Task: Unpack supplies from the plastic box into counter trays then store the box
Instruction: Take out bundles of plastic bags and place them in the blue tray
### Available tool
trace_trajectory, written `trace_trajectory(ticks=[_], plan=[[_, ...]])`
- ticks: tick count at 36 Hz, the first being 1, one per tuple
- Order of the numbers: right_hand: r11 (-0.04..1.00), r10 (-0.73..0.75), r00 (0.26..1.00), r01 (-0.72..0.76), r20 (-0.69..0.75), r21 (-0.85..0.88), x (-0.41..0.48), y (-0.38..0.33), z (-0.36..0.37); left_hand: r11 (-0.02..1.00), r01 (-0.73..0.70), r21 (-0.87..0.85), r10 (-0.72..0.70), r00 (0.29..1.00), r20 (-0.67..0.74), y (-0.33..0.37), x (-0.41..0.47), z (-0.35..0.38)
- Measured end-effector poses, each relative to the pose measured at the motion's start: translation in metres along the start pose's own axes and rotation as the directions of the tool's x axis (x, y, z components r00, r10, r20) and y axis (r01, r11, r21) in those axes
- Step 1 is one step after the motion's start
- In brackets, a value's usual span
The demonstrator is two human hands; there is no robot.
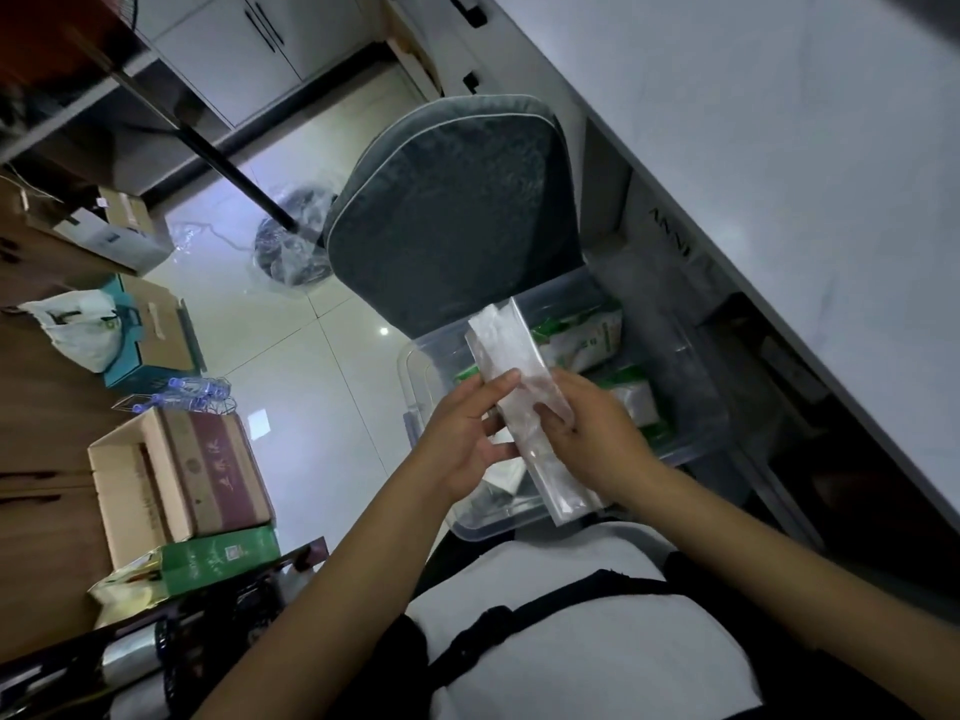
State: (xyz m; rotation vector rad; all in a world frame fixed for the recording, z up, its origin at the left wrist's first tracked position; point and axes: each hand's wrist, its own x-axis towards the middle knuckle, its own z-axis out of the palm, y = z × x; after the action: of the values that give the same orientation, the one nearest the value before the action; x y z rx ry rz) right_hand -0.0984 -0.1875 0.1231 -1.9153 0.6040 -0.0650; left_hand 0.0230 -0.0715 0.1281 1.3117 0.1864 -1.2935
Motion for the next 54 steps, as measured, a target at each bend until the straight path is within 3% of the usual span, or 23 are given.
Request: trace_trajectory(ticks=[4,8,13,17,20,24,27,30,33,36,41,44,46,49,51,54], plan=[[0.998,-0.023,0.973,0.009,0.230,0.060,-0.006,-0.006,-0.011,1.000,-0.005,-0.006,0.005,0.999,-0.034,0.005,0.000,-0.006],[0.954,0.069,0.926,-0.170,0.372,0.246,-0.015,-0.007,-0.016,1.000,0.008,0.013,-0.008,0.999,-0.045,0.007,0.002,-0.012],[0.883,0.141,0.944,-0.256,0.297,0.394,-0.012,-0.005,-0.016,1.000,0.003,0.010,-0.002,0.998,-0.069,0.007,0.009,-0.016],[0.676,0.322,0.932,-0.350,0.167,0.649,-0.001,-0.005,-0.010,0.999,-0.042,-0.013,0.041,0.993,-0.107,0.009,0.020,-0.017],[0.624,0.332,0.931,-0.339,0.154,0.704,0.004,0.000,-0.011,0.997,-0.083,-0.003,0.082,0.987,-0.140,0.011,0.031,-0.017],[0.607,0.369,0.895,-0.435,0.249,0.665,0.010,0.004,-0.012,0.995,-0.094,0.036,0.098,0.983,-0.155,0.012,0.044,-0.015],[0.679,0.443,0.892,-0.400,0.092,0.616,0.018,0.005,-0.004,0.997,-0.068,0.041,0.072,0.990,-0.118,0.013,0.048,-0.010],[0.814,0.432,0.898,-0.348,-0.086,0.465,0.026,0.009,0.004,0.999,0.002,0.032,-0.001,1.000,-0.028,0.013,0.050,-0.007],[0.877,0.395,0.908,-0.327,-0.139,0.352,0.028,0.015,0.011,0.998,0.055,0.020,-0.056,0.996,0.076,0.008,0.050,-0.008],[0.892,0.402,0.900,-0.343,-0.168,0.294,0.026,0.022,0.021,0.996,0.089,0.026,-0.091,0.993,0.069,-0.003,0.053,-0.014],[0.809,0.530,0.840,-0.458,-0.120,0.368,0.022,0.035,0.039,0.987,0.153,0.057,-0.153,0.988,-0.009,-0.022,0.065,-0.026],[0.635,0.665,0.746,-0.584,0.027,0.505,0.030,0.056,0.039,0.981,0.185,0.057,-0.181,0.981,-0.073,-0.034,0.078,-0.037],[0.549,0.736,0.677,-0.624,0.033,0.556,0.039,0.078,0.035,0.977,0.203,0.065,-0.194,0.974,-0.121,-0.041,0.087,-0.046],[0.647,0.750,0.655,-0.698,-0.091,0.308,0.054,0.123,0.026,0.966,0.241,0.096,-0.222,0.959,-0.176,-0.047,0.101,-0.059],[0.688,0.724,0.686,-0.726,-0.068,-0.007,0.067,0.150,0.021,0.963,0.256,0.088,-0.236,0.952,-0.193,-0.052,0.109,-0.066],[0.705,0.671,0.739,-0.613,0.056,-0.357,0.089,0.187,0.019,0.953,0.288,0.095,-0.261,0.939,-0.225,-0.060,0.121,-0.074]])
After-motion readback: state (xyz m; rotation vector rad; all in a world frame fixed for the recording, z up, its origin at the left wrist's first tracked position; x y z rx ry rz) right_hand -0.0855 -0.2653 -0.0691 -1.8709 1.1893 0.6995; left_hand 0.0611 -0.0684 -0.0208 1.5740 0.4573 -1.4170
